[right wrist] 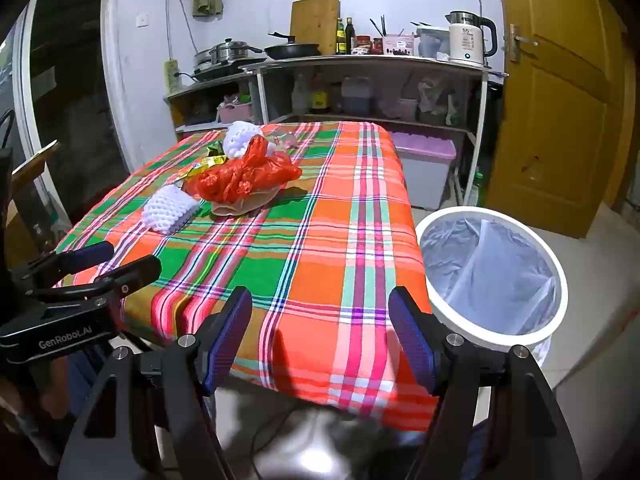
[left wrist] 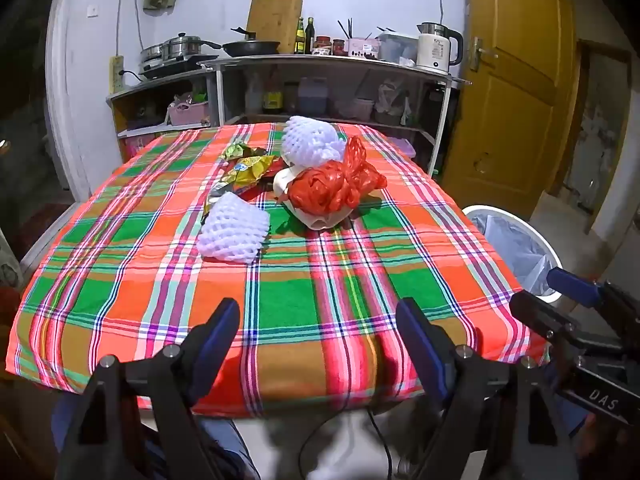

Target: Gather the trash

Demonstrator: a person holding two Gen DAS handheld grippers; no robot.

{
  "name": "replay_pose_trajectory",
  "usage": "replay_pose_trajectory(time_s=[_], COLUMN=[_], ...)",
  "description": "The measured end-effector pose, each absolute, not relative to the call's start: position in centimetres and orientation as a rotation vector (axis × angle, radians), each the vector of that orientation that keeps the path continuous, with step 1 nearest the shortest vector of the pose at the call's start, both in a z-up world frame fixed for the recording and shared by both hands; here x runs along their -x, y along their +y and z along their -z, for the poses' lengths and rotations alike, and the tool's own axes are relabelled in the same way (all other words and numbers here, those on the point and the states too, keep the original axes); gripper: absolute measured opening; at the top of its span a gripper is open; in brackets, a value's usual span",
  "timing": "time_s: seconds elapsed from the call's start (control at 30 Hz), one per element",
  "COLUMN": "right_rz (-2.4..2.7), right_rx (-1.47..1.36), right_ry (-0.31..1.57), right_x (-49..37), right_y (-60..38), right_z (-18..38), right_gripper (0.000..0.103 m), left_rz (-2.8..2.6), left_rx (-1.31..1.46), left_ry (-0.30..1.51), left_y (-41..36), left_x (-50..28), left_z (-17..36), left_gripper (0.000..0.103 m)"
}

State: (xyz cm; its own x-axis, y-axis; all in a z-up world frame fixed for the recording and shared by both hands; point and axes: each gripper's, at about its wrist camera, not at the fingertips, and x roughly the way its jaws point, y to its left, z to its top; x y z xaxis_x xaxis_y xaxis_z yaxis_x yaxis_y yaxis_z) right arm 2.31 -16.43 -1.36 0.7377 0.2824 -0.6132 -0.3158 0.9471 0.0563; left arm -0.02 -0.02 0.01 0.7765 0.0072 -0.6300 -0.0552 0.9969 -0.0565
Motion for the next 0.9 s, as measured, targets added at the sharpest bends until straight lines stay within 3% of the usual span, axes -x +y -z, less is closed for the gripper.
replay_pose_trajectory(time_s=[0.9], right_rz=[-0.324], right_rx=[0.054], right_ry=[0.665], right_x=[-2.22], right_y=[-16.73], right_z=[1.61], right_gripper=[0.071], left_rz=[-0.031], left_rx=[0.073], left_ry=[0.684], left_y=[-0.05], left_x=[-0.02], left_z=[0.01], left_gripper=[0.082])
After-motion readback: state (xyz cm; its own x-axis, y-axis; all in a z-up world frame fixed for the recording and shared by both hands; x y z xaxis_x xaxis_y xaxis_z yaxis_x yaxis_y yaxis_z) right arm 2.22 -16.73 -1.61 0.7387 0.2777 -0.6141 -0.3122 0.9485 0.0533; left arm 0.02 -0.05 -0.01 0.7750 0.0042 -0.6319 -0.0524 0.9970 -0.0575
